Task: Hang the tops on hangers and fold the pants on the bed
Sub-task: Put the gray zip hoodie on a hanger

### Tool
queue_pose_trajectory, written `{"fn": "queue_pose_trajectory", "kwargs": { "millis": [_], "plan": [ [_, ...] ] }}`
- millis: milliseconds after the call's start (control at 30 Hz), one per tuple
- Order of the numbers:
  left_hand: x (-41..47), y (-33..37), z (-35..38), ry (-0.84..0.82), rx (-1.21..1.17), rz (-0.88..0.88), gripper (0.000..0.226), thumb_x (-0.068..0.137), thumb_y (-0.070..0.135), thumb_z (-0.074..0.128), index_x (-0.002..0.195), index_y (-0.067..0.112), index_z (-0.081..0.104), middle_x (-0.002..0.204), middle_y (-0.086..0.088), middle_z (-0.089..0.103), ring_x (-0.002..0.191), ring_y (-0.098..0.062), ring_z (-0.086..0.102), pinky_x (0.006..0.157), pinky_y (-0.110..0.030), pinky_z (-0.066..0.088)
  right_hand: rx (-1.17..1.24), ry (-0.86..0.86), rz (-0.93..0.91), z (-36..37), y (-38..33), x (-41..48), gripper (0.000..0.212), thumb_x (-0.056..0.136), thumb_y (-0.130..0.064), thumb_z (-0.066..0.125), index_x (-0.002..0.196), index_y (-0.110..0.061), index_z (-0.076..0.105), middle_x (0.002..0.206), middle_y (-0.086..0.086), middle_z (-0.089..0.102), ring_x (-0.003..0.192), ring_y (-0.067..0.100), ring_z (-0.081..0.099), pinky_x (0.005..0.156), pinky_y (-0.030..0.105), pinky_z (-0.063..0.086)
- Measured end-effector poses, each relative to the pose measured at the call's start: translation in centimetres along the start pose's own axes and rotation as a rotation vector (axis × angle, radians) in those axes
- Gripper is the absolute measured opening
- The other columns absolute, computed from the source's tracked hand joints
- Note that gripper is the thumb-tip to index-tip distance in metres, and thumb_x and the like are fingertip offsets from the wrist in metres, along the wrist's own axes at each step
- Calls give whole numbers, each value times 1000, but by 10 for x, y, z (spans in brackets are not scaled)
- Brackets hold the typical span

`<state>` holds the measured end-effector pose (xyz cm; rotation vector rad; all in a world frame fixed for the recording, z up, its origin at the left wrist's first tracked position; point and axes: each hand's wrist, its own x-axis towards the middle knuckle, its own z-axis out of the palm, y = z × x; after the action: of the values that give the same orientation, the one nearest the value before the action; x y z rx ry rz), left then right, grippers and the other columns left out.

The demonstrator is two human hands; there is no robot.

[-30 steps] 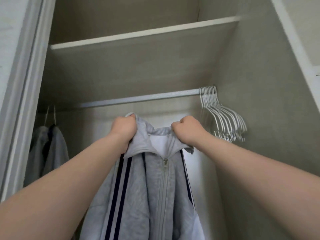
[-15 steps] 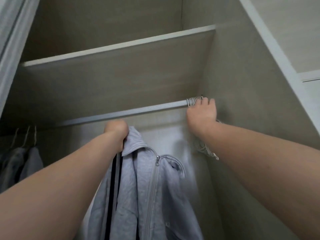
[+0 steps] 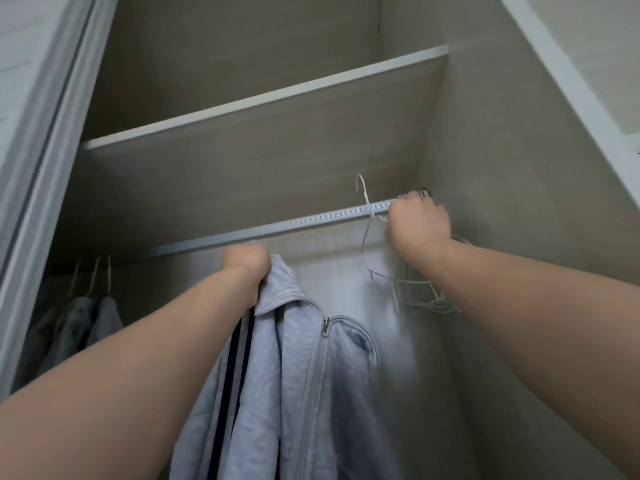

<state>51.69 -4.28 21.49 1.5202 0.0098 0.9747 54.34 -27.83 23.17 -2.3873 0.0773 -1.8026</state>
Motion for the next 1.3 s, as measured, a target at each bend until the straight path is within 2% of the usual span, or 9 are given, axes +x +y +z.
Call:
{"fn": "queue_pose_trajectory", "kwargs": {
  "millis": [167,300,633,800,900,967,1067,1167,1300],
  "plan": [
    [6,12,-30,61,-41,63,40,101,17,46,133,-5,52,130,-23,61,118,-37,60,98,-43,49,633,-95,244,-8,-22,-10,16,91,-22,61,86,-7,57,98,19,65,86,34,59,71,28,38],
    [0,29,-63,145,-116,77,40,99,22,50,131,-1,53,126,-17,63,114,-35,61,104,-41,47,1057,-156,328,-7,-40,-36,25,89,-12,53,66,-16,45,62,6,45,63,24,43,55,26,31],
    [-25,69,-142,275,-56,165,41,100,26,48,133,2,51,129,-18,61,117,-34,60,106,-45,46,1517,-46,415,-43,-59,-126,16,93,-15,52,77,-19,52,53,-4,44,47,15,34,48,26,28],
    [-66,120,-170,321,61,276,43,101,27,45,134,0,54,136,-21,58,123,-39,57,84,-39,47,1704,-223,453,-67,-72,-133,15,97,-19,52,85,-21,44,45,-7,36,33,10,28,36,18,21],
    [-98,153,-182,379,46,338,43,99,27,49,131,-1,55,131,-19,61,121,-37,59,98,-38,49,1672,-262,460,-85,-71,-117,21,100,-29,51,83,-16,49,53,1,34,34,13,30,36,18,22],
    [-121,173,-193,440,67,371,43,99,29,50,131,0,55,128,-17,63,118,-33,60,106,-44,47,1687,-269,419,-98,-69,-111,26,101,-27,45,79,-14,53,54,4,34,40,17,30,39,19,22],
    [-156,203,-209,517,182,407,43,103,25,44,136,-1,51,135,-20,59,124,-33,58,108,-39,44,1806,-329,321,-124,-71,-112,29,100,-24,45,75,-17,56,51,4,34,37,17,29,39,18,21],
    [-196,228,-227,654,283,448,41,102,23,45,130,-3,57,128,-17,64,119,-32,60,97,-33,45,1946,-370,229,-161,-73,-124,30,100,-22,44,73,-18,55,43,-3,35,31,11,28,35,15,20],
    [-261,262,-254,811,434,476,38,99,23,48,121,-3,65,118,-16,69,110,-32,64,94,-37,49,2193,-434,165,-218,-75,-150,32,103,-24,43,74,-17,53,42,-7,31,32,9,24,37,14,18]
  ]
}}
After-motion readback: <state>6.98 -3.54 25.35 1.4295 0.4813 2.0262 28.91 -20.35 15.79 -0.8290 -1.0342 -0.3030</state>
